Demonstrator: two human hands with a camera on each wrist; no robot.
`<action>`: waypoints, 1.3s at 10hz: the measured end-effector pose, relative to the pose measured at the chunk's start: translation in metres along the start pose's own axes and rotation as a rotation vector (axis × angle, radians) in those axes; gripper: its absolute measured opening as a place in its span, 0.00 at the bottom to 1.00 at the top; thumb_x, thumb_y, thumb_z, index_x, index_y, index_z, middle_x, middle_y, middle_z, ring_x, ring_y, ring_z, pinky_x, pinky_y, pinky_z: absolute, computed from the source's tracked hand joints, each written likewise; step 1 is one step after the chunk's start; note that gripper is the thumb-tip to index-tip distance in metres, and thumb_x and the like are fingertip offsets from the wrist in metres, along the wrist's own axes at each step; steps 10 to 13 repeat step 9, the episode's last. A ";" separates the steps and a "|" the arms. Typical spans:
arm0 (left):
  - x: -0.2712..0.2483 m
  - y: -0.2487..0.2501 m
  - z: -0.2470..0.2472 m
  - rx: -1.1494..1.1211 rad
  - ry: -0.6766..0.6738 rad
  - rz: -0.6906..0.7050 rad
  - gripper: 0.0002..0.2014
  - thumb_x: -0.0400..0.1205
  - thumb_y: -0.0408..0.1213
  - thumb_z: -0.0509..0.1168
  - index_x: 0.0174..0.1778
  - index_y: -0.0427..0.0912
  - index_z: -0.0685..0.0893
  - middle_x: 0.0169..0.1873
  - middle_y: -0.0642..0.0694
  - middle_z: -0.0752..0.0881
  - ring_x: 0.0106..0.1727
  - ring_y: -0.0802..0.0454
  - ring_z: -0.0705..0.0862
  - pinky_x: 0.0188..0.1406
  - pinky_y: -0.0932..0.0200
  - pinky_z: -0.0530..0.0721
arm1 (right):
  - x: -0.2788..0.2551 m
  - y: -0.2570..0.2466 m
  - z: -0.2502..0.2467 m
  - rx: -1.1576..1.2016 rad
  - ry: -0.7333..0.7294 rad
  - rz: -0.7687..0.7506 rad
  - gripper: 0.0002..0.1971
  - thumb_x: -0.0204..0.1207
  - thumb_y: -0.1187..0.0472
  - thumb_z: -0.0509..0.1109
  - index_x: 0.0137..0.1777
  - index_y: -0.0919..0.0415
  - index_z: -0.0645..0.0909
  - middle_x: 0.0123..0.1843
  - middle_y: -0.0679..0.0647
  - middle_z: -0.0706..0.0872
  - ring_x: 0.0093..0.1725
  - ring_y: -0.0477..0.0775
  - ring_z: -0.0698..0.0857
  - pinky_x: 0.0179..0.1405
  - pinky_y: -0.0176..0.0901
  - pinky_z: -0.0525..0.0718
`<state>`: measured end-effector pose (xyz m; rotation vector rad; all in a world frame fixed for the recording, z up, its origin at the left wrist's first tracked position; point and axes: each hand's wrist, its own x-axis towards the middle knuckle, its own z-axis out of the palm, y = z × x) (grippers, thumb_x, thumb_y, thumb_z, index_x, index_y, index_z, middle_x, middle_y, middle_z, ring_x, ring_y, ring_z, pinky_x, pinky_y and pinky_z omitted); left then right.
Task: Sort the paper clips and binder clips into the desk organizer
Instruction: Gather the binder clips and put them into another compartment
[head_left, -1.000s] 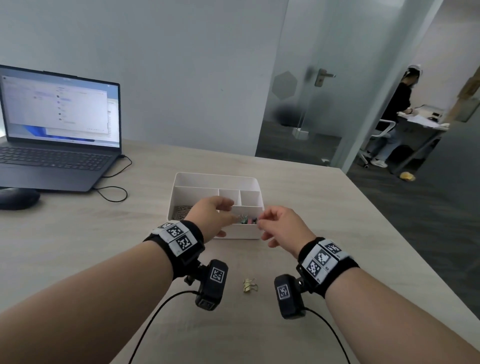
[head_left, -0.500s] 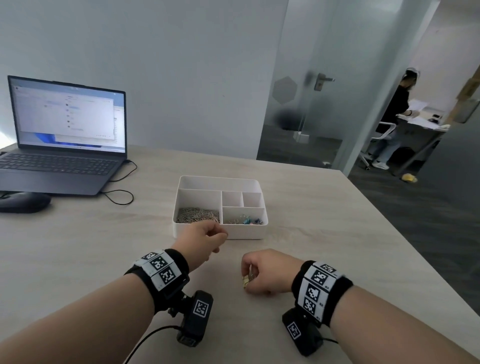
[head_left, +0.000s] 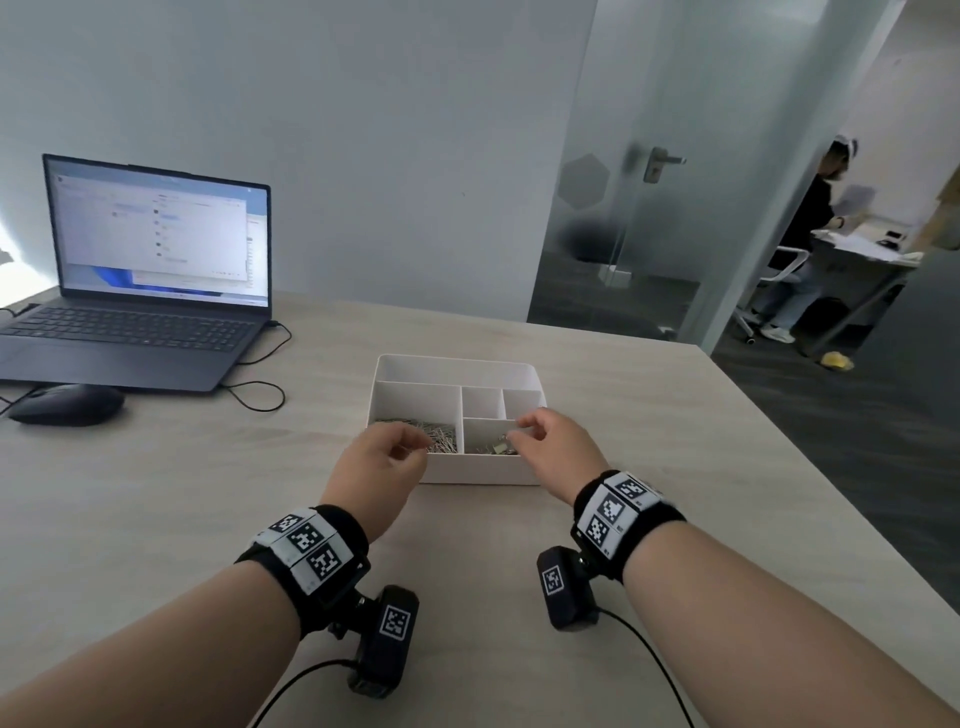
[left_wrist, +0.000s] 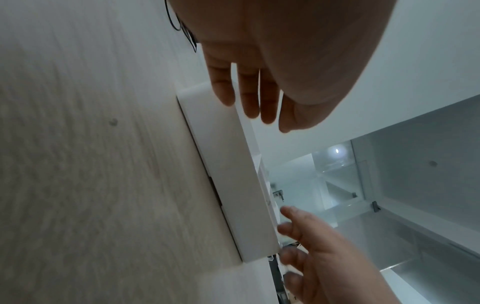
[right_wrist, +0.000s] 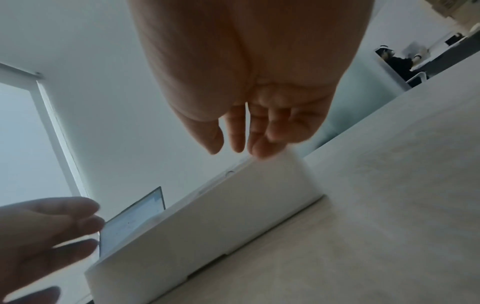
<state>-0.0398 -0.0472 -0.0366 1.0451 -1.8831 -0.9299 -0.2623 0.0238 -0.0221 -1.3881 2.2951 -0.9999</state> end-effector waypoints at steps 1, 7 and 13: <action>0.005 -0.009 -0.008 0.022 0.109 0.019 0.12 0.76 0.30 0.69 0.53 0.48 0.86 0.54 0.51 0.78 0.54 0.55 0.80 0.63 0.59 0.77 | -0.005 0.014 -0.006 -0.099 0.134 0.028 0.11 0.80 0.53 0.68 0.60 0.53 0.83 0.59 0.52 0.79 0.46 0.49 0.80 0.49 0.42 0.76; 0.015 -0.022 -0.005 -0.077 -0.074 -0.366 0.33 0.80 0.42 0.66 0.82 0.53 0.62 0.47 0.52 0.87 0.50 0.47 0.85 0.49 0.53 0.80 | -0.036 0.024 -0.012 -0.141 -0.015 0.070 0.10 0.78 0.52 0.66 0.51 0.48 0.89 0.39 0.46 0.88 0.32 0.41 0.81 0.30 0.34 0.74; 0.011 -0.015 -0.010 -0.056 -0.086 -0.338 0.37 0.79 0.42 0.66 0.84 0.51 0.59 0.55 0.49 0.86 0.54 0.45 0.84 0.54 0.51 0.82 | -0.051 0.018 -0.020 -0.107 -0.074 0.078 0.15 0.78 0.52 0.66 0.63 0.44 0.85 0.52 0.48 0.90 0.39 0.49 0.86 0.38 0.39 0.80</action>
